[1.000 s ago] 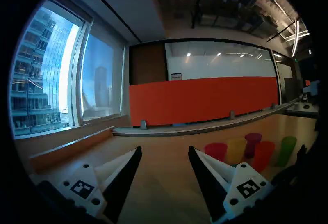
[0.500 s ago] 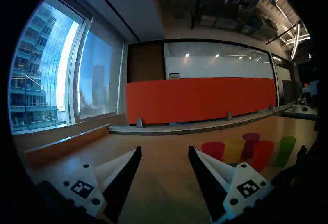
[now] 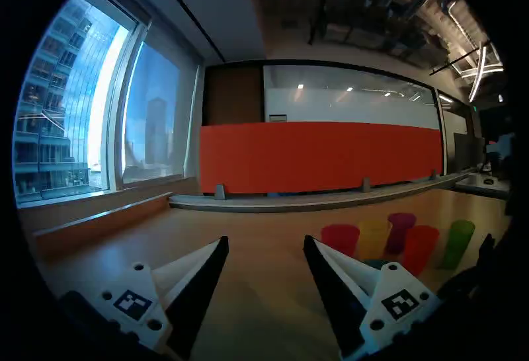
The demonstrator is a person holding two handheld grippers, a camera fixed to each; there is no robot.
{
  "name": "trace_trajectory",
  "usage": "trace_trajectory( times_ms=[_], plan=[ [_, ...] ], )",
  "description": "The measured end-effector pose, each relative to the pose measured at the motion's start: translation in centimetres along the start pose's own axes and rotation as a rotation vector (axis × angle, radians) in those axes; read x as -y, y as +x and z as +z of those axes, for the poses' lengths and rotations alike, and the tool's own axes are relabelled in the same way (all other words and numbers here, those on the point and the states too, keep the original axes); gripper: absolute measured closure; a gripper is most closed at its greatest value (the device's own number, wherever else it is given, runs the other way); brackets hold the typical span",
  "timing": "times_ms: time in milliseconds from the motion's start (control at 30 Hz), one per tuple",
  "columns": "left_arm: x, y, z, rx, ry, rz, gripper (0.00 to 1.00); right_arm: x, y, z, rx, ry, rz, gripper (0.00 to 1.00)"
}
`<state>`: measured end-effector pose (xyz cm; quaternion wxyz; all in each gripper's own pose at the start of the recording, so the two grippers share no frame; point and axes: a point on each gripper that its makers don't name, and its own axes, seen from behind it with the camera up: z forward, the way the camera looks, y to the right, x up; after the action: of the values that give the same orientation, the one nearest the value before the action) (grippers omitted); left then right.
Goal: Pour water
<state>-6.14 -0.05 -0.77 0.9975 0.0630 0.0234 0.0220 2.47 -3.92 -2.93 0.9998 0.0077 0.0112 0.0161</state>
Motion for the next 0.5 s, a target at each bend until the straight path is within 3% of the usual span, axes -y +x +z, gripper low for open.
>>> trace_trajectory(
  times_ms=[500],
  plan=[
    [-0.37,-0.54,0.25,0.015,-0.016,-0.016,0.16,-0.25,0.08,-0.22,-0.001,-0.001,0.008,0.01]
  ],
)
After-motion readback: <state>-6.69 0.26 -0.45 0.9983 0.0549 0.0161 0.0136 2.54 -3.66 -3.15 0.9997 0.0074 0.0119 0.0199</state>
